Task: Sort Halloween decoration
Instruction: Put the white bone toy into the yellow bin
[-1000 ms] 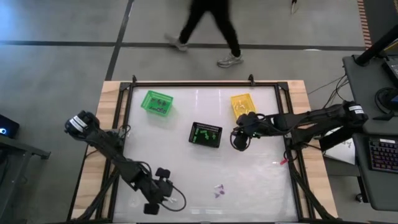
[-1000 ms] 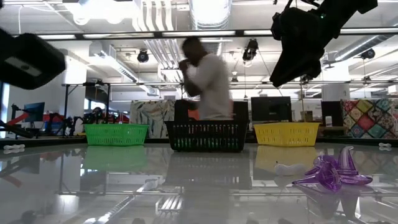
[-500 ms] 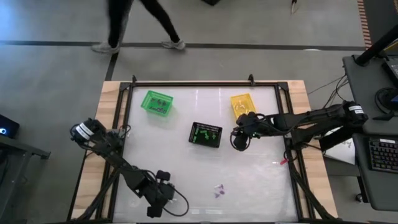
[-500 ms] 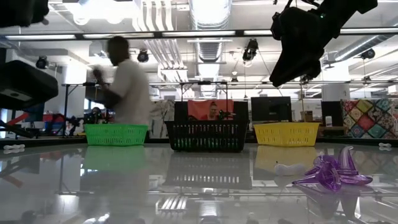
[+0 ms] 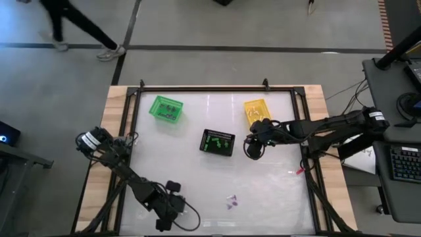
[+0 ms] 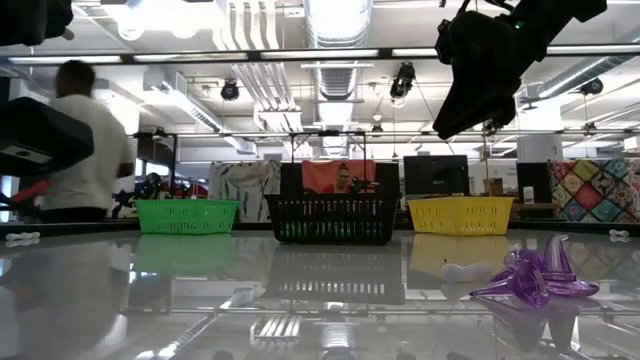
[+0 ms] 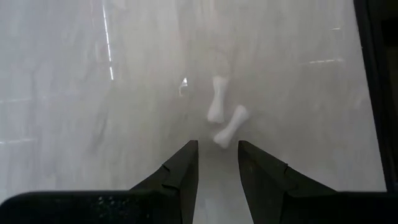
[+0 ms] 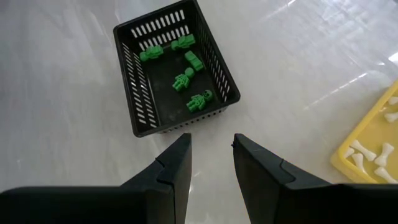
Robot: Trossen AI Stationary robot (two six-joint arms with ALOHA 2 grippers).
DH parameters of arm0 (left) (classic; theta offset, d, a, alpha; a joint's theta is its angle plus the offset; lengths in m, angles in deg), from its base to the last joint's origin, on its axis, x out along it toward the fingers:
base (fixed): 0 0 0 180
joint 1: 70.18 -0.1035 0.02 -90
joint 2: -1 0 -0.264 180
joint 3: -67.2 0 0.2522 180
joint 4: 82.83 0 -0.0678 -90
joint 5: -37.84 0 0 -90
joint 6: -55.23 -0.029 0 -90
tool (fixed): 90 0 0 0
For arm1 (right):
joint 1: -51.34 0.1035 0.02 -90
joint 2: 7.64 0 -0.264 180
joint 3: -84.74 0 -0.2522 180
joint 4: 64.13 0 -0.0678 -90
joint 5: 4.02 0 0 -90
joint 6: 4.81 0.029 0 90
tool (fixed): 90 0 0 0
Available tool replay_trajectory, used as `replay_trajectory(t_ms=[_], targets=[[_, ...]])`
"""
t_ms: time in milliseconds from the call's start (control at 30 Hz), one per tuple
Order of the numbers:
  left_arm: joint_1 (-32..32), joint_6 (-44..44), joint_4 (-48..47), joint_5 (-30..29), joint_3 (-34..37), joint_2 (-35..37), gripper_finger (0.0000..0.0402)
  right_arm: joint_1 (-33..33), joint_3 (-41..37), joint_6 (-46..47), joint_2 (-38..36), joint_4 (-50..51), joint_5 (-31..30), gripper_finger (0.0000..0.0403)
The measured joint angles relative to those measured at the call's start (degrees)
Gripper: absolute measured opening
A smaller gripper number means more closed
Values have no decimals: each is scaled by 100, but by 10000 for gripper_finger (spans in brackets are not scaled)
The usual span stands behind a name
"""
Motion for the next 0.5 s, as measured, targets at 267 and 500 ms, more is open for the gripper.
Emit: replay_trajectory(t_ms=[267, 500], targets=[[22, -158, 79, -248, 1, -6, 96, 0, 0, 0, 0, 2, 0, 109], [73, -161, 202, -241, 6, -6, 87, 0, 0, -2, 0, 3, 0, 109]])
